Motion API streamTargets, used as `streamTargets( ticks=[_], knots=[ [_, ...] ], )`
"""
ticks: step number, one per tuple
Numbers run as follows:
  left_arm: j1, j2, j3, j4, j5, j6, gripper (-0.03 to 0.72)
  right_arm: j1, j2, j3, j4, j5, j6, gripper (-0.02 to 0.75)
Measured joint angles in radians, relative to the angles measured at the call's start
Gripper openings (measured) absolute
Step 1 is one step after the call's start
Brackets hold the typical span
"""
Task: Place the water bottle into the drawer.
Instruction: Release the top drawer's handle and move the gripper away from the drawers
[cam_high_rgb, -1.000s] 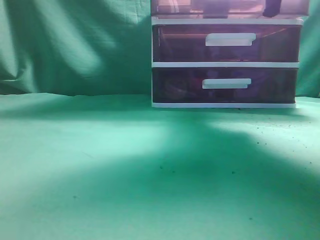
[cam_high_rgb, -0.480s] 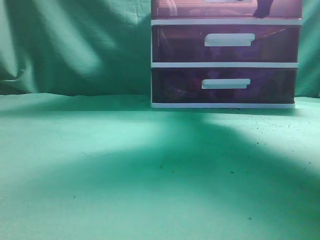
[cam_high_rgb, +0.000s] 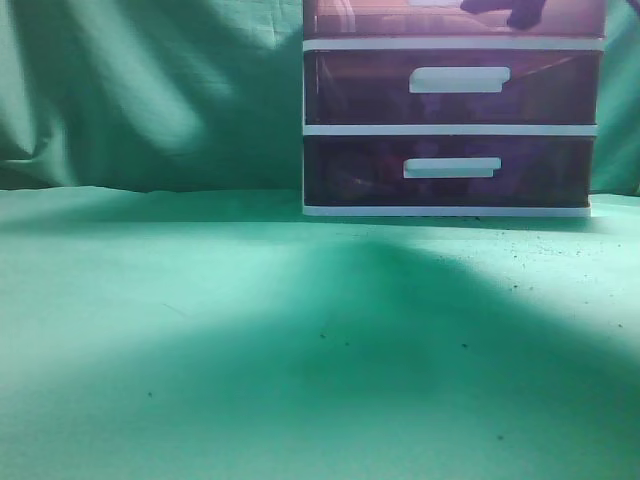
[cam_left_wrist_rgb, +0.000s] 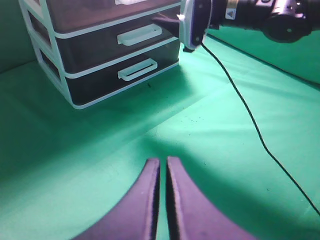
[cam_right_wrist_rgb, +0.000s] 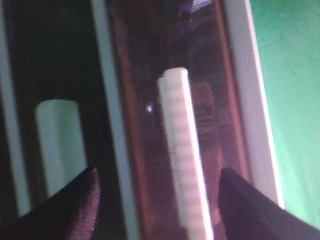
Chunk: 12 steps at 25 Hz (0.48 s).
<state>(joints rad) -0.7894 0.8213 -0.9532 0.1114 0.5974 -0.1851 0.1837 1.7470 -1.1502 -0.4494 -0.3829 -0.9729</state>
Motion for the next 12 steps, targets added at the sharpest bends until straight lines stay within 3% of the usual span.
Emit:
streamTargets(
  ticks=[7,10,12],
  knots=[
    [0.0,-0.001,0.0,0.0,0.0,0.0,0.0,0.034,-0.113,0.097,0.01,0.007,0.115,0.48],
    [0.0,-0.032,0.0,0.0,-0.005,0.0,0.0,0.1,-0.223,0.106,0.09,0.065,0.272,0.344],
    [0.0,-0.074,0.0,0.0,-0.007,0.008,0.0,0.155,-0.312,0.106,0.134,0.159,0.4,0.208]
  ],
)
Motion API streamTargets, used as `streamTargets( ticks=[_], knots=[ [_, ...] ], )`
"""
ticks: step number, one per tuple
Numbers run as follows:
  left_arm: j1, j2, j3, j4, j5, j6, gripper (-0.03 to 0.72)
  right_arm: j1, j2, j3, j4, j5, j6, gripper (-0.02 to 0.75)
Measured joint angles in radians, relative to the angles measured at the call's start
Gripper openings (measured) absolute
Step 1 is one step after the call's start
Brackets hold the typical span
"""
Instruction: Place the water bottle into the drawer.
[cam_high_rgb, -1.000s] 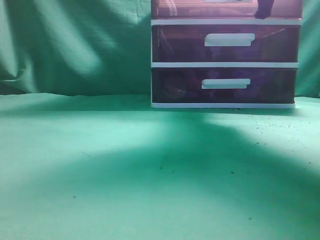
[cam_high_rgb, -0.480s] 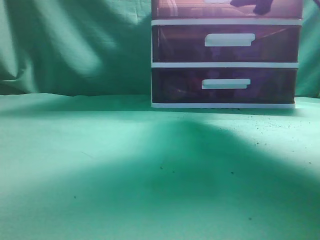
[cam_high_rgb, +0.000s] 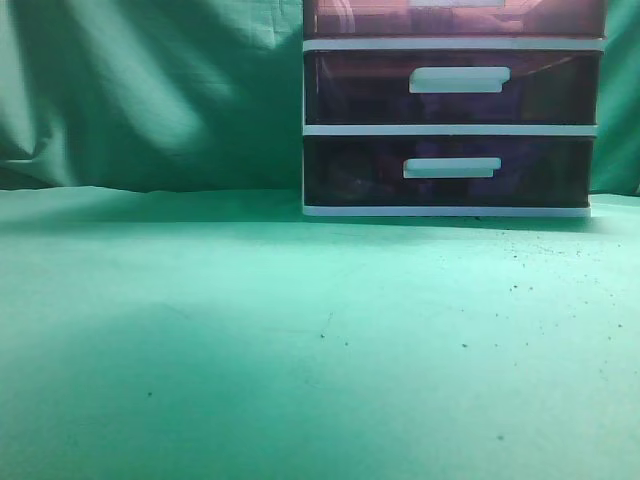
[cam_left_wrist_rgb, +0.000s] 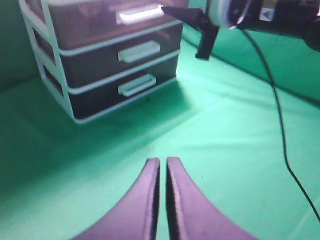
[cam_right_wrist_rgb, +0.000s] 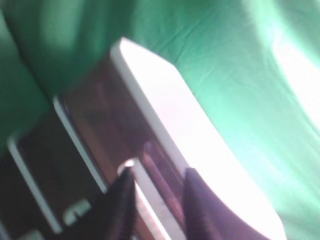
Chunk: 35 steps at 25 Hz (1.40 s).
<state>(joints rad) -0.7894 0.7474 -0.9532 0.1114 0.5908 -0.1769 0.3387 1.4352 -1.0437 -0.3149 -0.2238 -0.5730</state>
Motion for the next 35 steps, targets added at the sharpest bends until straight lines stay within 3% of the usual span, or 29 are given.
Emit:
streamTargets(
  ticks=[2,3,5,10,16,26,29,35],
  knots=[
    [0.0,-0.065,0.005,0.0,-0.005,0.021,0.0,0.045,-0.093,0.0,0.022,0.124,0.099,0.084],
    [0.0,-0.099,0.016,0.0,-0.012,0.026,0.0,0.045,-0.093,0.0,0.022,0.124,0.099,0.084],
    [0.0,-0.188,0.048,0.0,-0.021,0.035,0.0,0.086,-0.164,0.0,0.036,0.247,0.195,0.0],
    [0.0,-0.42,0.2,0.0,-0.059,0.037,0.0,0.154,-0.338,0.0,0.16,0.595,0.481,0.0],
    [0.0,-0.653,0.386,0.0,-0.098,0.037,0.0,0.162,-0.495,0.002,0.327,0.855,0.481,0.0],
    [0.0,-0.734,0.611,0.0,-0.144,-0.049,0.0,0.162,-0.868,0.228,0.806,0.912,0.092,0.0],
    [0.0,-0.734,0.652,0.018,-0.145,-0.064,0.0,0.162,-0.968,0.33,0.873,0.902,0.022,0.0],
    [0.0,-0.734,0.723,0.129,-0.146,-0.065,0.0,0.162,-1.12,0.53,0.898,0.802,-0.017,0.0]
  ],
)
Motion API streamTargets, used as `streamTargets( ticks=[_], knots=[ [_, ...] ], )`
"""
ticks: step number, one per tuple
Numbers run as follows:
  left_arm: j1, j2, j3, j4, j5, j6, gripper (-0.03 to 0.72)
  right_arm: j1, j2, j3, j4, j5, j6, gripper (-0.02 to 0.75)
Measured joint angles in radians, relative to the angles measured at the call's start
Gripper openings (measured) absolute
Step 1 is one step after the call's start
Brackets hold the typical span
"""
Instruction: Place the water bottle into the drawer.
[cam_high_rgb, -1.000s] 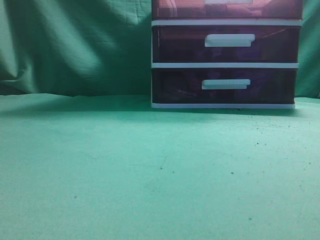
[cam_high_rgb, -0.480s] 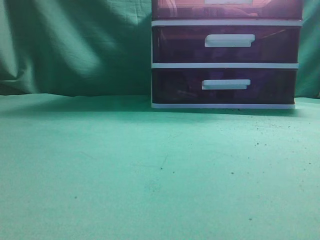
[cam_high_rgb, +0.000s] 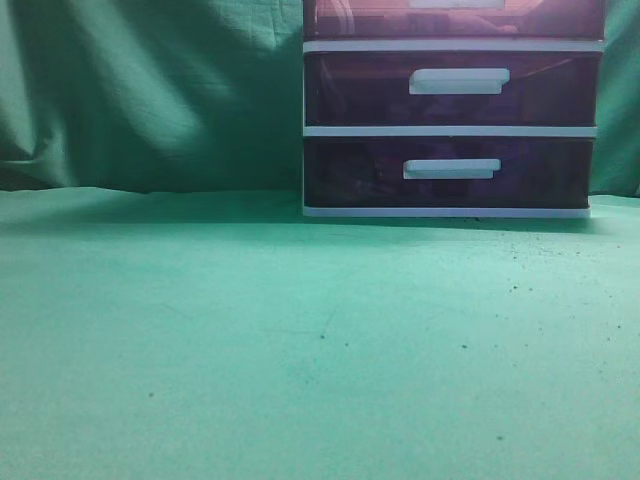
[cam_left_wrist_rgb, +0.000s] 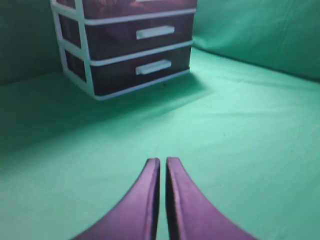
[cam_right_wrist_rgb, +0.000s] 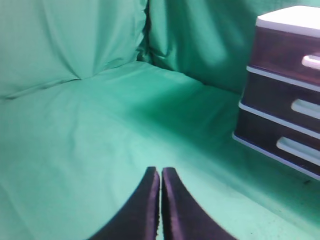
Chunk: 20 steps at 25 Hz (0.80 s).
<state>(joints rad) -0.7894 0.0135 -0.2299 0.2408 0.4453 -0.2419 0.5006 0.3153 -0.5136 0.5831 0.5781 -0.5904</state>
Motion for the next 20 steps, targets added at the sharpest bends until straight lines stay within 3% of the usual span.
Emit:
streamTargets(
  ticks=[6,15,17,20],
  knots=[
    [0.0,0.0,0.012,0.004,0.011,0.0,0.0,0.0,-0.054,0.105,0.059,-0.095,-0.003,0.0],
    [0.0,0.0,0.012,0.004,0.017,0.0,0.0,0.0,-0.054,0.108,0.135,-0.075,0.018,0.0],
    [0.0,0.0,0.012,0.004,0.017,0.0,0.0,0.0,-0.054,0.108,0.133,-0.057,0.013,0.0],
    [0.0,0.0,0.012,0.004,0.017,0.0,0.0,0.0,-0.054,0.111,0.023,-0.084,-0.007,0.0]
  ],
)
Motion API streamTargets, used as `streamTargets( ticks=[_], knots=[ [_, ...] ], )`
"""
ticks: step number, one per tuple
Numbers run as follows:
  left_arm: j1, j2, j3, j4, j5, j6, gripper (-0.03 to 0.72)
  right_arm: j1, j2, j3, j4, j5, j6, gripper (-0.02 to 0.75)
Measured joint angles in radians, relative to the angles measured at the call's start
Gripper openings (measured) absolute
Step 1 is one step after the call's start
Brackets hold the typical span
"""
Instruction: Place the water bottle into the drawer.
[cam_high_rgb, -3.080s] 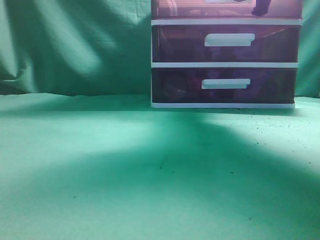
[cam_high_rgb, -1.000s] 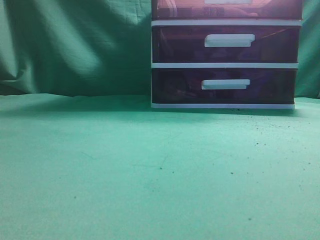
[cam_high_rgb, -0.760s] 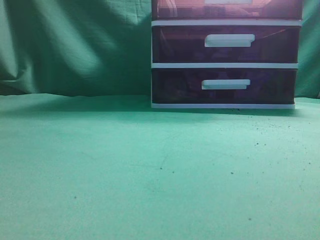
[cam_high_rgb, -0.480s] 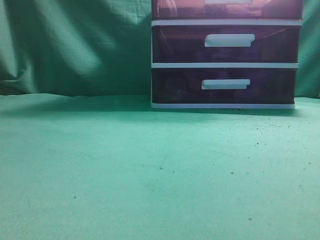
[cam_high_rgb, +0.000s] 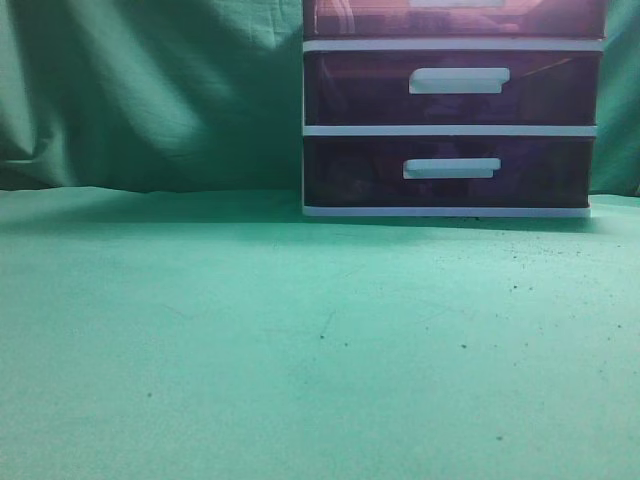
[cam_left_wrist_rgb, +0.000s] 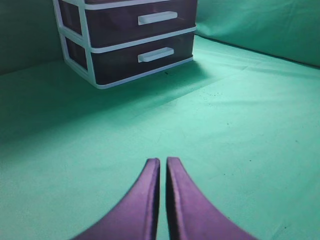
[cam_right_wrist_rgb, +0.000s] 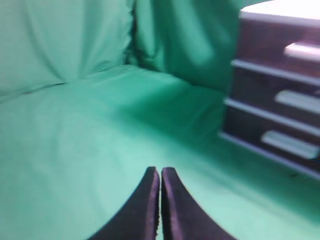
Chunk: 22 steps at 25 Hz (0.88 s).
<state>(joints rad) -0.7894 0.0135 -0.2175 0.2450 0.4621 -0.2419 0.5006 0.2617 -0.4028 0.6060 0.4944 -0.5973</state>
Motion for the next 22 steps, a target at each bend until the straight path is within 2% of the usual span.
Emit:
streamTargets(
  ticks=[4,8,13,15,18,22],
  knots=[
    [0.0,0.0,0.0,0.0,0.0,0.0,0.0,-0.027,-0.003,0.068,-0.115,-0.189,0.043,0.0],
    [0.0,0.0,0.0,0.0,0.0,0.0,0.0,-0.149,-0.083,0.187,-0.166,-0.28,0.09,0.0],
    [0.0,0.0,0.0,0.0,0.0,0.0,0.0,-0.343,-0.229,0.316,-0.378,-0.292,0.316,0.0],
    [0.0,0.0,0.0,0.0,0.0,0.0,0.0,-0.405,-0.264,0.37,-0.424,-0.292,0.405,0.0],
    [0.0,0.0,0.0,0.0,0.001,0.0,0.0,-0.431,-0.27,0.426,-0.452,-0.276,0.463,0.0],
    [0.0,0.0,0.0,0.0,0.001,0.0,0.0,-0.431,-0.27,0.428,-0.503,-0.16,0.495,0.0]
  ],
)
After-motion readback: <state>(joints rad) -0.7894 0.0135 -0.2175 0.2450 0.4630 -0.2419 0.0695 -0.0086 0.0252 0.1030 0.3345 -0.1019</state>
